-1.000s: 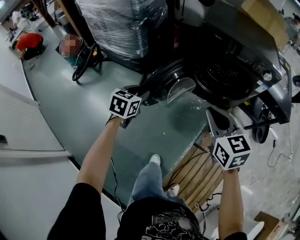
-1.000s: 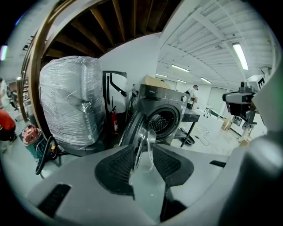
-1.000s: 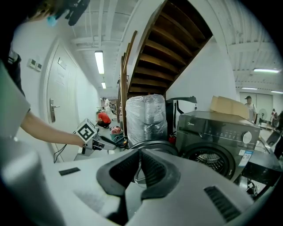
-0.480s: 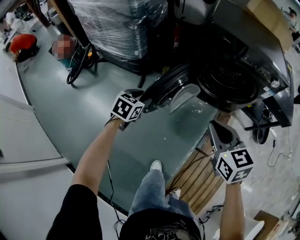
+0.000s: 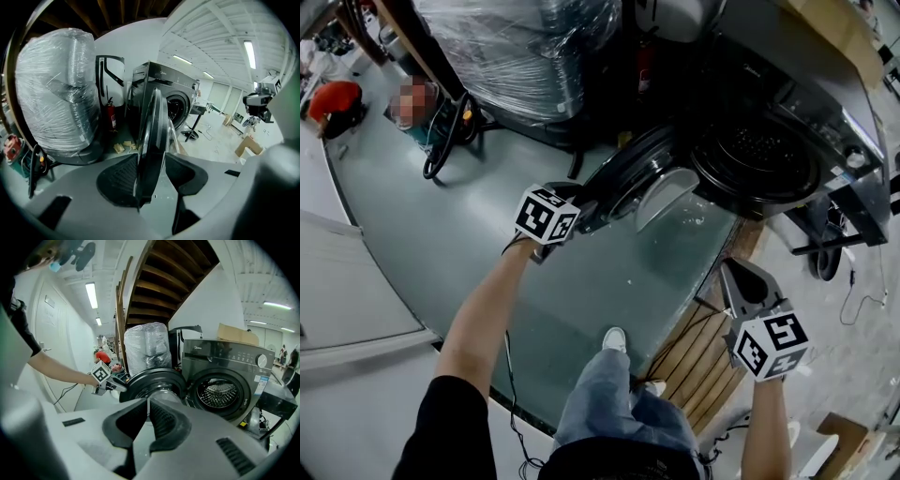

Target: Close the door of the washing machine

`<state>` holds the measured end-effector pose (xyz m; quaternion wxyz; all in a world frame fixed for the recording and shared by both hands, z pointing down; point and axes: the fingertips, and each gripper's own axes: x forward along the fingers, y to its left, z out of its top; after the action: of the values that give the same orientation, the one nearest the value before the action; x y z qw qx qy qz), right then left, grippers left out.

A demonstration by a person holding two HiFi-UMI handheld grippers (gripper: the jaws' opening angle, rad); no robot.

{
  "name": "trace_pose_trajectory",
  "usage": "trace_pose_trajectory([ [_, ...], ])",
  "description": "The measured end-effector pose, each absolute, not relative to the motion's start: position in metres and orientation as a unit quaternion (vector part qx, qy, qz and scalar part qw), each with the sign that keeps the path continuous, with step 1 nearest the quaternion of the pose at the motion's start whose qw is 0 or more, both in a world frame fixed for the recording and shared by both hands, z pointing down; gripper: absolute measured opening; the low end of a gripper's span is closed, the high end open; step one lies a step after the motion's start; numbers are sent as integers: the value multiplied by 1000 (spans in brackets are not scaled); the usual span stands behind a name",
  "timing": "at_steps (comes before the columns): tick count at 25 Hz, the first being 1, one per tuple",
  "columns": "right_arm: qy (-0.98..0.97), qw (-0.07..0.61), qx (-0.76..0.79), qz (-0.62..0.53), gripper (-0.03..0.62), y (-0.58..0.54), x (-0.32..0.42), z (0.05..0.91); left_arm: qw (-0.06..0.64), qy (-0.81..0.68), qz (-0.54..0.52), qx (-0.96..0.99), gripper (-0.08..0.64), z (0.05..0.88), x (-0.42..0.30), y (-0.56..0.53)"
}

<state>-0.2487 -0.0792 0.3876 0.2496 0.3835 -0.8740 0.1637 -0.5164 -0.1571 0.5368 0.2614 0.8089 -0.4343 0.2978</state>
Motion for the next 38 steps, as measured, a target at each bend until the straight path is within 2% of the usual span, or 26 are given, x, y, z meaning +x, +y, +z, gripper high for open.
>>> trace_pose_trajectory([
  [3,-870,249,389,171,23,-77,-241,397,250,-439,305,808,181,539,-515,-161],
  [6,-868,248,393,176,23,-76,-235,404,241,-452,309,802,120,541,-517,-162],
  [8,-866,247,397,177,23,-75,-231,407,237,-455,314,799,105,543,-515,-161],
  [24,-856,217,427,195,23,-80,-207,412,280,-429,304,803,101,547,-429,-119],
  [38,-866,182,425,191,23,-82,-133,433,328,-456,265,784,124,550,-336,-97],
])
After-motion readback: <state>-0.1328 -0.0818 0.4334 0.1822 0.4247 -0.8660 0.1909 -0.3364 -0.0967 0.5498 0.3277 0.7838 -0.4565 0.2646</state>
